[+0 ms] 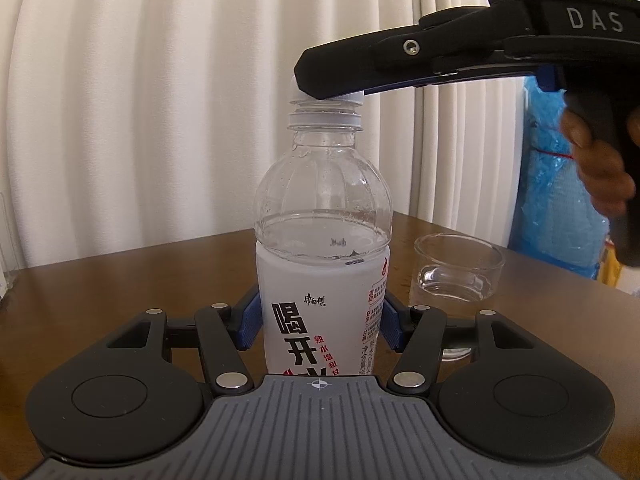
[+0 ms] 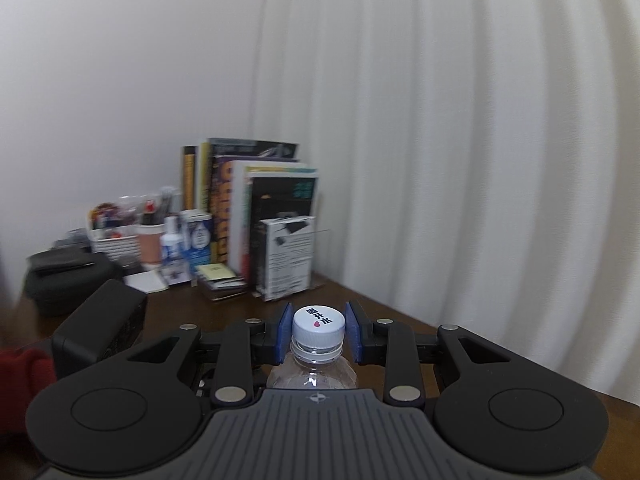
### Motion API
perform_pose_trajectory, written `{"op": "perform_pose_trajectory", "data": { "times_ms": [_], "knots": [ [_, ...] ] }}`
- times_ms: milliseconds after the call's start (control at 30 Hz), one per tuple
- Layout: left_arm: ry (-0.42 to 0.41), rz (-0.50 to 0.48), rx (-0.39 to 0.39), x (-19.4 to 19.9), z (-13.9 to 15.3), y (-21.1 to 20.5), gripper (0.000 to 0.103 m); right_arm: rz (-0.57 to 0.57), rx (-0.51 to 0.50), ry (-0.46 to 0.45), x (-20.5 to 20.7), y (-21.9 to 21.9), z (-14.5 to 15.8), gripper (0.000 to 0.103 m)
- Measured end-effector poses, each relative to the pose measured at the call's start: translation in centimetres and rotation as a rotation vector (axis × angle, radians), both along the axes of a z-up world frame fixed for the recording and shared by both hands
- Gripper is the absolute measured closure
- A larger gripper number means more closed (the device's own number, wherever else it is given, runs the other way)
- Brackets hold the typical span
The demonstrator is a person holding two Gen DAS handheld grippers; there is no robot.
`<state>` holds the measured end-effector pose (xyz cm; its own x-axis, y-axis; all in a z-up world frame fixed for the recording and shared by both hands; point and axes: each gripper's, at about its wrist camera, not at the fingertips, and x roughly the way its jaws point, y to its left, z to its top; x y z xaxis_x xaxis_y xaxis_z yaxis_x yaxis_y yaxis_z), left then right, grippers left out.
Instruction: Unscrew bottle cap and pour
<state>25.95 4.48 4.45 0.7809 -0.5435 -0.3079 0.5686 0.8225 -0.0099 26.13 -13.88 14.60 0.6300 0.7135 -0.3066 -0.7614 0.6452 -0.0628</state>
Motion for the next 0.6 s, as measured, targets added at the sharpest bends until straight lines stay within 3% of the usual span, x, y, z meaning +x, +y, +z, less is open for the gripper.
{"op": "perform_pose_trajectory", "data": {
  "times_ms": [300, 600],
  "knots": [
    [0.000, -0.008, 0.000, 0.1, -0.2, 0.3, 0.045, 0.193, -0.048, 0.024, 2.2, -0.8, 1.0, 0.071],
    [-0.002, -0.011, 0.002, 0.1, 0.0, 0.4, 0.045, 0.257, -0.064, 0.020, 2.6, -1.1, 1.3, 0.071]
  ]
}}
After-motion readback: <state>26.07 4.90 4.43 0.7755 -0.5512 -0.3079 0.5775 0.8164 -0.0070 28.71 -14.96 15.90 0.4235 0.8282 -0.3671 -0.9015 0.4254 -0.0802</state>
